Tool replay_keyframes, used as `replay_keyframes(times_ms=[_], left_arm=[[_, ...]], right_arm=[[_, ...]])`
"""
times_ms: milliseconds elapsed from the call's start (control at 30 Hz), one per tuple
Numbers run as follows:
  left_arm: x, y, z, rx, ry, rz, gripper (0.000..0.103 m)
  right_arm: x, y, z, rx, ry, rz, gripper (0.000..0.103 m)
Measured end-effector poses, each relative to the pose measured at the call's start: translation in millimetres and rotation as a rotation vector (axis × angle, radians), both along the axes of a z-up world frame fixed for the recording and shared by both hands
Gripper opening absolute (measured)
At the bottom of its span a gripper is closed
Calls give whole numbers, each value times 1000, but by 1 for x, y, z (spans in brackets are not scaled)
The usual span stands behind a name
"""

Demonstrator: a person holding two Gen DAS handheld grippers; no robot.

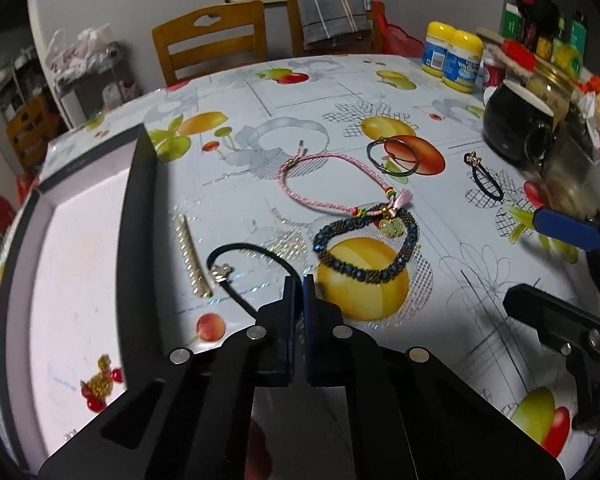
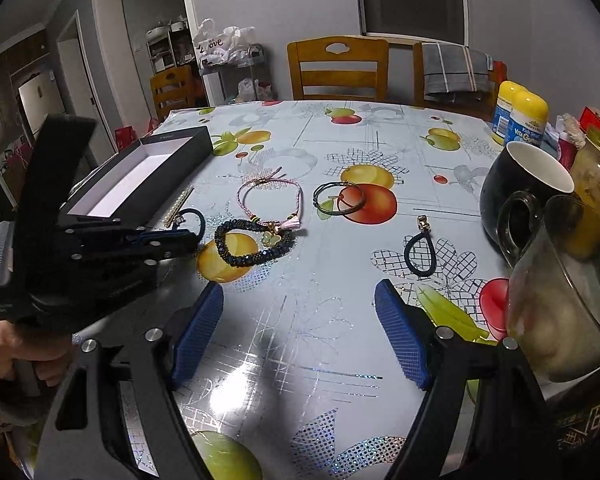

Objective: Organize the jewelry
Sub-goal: 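Grasp the black hair tie with the left gripper while the right gripper grasps the beaded bracelet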

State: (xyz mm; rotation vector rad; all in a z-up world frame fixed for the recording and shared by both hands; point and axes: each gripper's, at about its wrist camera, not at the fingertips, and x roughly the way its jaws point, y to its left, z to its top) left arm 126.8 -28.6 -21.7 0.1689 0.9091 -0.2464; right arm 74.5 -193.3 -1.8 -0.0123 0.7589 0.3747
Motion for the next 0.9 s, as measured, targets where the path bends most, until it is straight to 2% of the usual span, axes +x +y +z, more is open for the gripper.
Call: replay_keyframes(times_ms=[300,567,667,733,900], left_arm=[[-27,19,4,-110,8,-38,3],[-30,13,1,-78,9,-53,4],[-33,6,-1,-46,-9,-72,13],[-34,2,-1,-28,-17,-79,26],[-36,2,-2,-18,-19,-81,29]], right_arm=[[10,7,-4,-7,29,8,77],[25,17,-7,-25,49,18,77],[35,21,-8,-37,57,17,77],[43,23,-8,-35,62,16,77],[62,29,-10,-36,83,7,77]])
